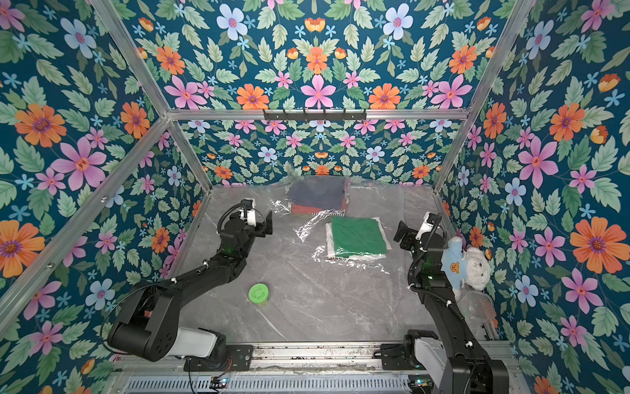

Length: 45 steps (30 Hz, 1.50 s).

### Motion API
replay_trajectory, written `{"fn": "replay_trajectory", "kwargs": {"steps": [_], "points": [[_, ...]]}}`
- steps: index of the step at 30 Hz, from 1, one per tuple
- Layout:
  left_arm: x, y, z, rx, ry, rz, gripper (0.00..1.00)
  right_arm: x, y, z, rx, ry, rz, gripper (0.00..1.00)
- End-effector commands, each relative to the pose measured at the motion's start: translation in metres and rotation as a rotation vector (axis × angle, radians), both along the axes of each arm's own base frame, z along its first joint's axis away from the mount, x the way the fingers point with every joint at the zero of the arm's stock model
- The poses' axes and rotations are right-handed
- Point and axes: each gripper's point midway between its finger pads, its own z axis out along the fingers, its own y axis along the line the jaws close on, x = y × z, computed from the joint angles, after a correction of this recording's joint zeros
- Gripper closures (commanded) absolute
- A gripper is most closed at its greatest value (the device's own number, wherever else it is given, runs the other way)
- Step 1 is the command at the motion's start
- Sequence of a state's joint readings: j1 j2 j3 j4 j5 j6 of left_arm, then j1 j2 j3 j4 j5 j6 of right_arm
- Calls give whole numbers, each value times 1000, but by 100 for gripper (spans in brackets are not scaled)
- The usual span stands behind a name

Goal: Take the tank top out of the vacuum bag
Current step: Move the vacuum bag to the center of the board.

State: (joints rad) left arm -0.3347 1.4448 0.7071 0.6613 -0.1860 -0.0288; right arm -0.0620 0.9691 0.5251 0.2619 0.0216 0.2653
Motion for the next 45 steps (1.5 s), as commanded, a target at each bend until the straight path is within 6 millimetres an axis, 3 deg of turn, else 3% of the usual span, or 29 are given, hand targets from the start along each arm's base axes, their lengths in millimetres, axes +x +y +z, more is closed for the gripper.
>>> {"fn": "replay_trajectory", "kwargs": {"steps": [1, 6, 14, 18, 22, 25, 26, 29, 30, 34, 38, 45], "points": [[17, 9, -17, -134, 142, 127, 1, -2, 9, -7, 55, 41, 37, 0], [61, 17, -45, -190, 323, 190, 0, -2, 22, 1, 88, 11, 106, 0], [131, 44, -80, -256, 458, 171, 1, -1, 36, 8, 129, -15, 178, 0], [153, 39, -96, -283, 502, 118, 1, -1, 37, 6, 130, -9, 186, 0], [168, 18, -113, -357, 568, 11, 1, -1, 36, 6, 124, -8, 185, 0], [171, -1, -118, -437, 592, -72, 8, -1, 36, 4, 121, -1, 186, 0], [171, -6, -119, -462, 595, -93, 21, -2, 36, 4, 120, 0, 185, 0], [168, -9, -117, -486, 591, -104, 84, -3, 36, 1, 117, 3, 183, 0], [166, -7, -115, -482, 585, -96, 98, -3, 36, 1, 117, 5, 182, 0], [156, 10, -100, -421, 544, -30, 100, -3, 37, -2, 119, 8, 189, 0], [141, 47, -85, -368, 511, 88, 100, -1, 42, -6, 131, 18, 214, 0], [111, 107, -77, -324, 531, 246, 100, 6, 54, -12, 122, 38, 242, 0]]}}
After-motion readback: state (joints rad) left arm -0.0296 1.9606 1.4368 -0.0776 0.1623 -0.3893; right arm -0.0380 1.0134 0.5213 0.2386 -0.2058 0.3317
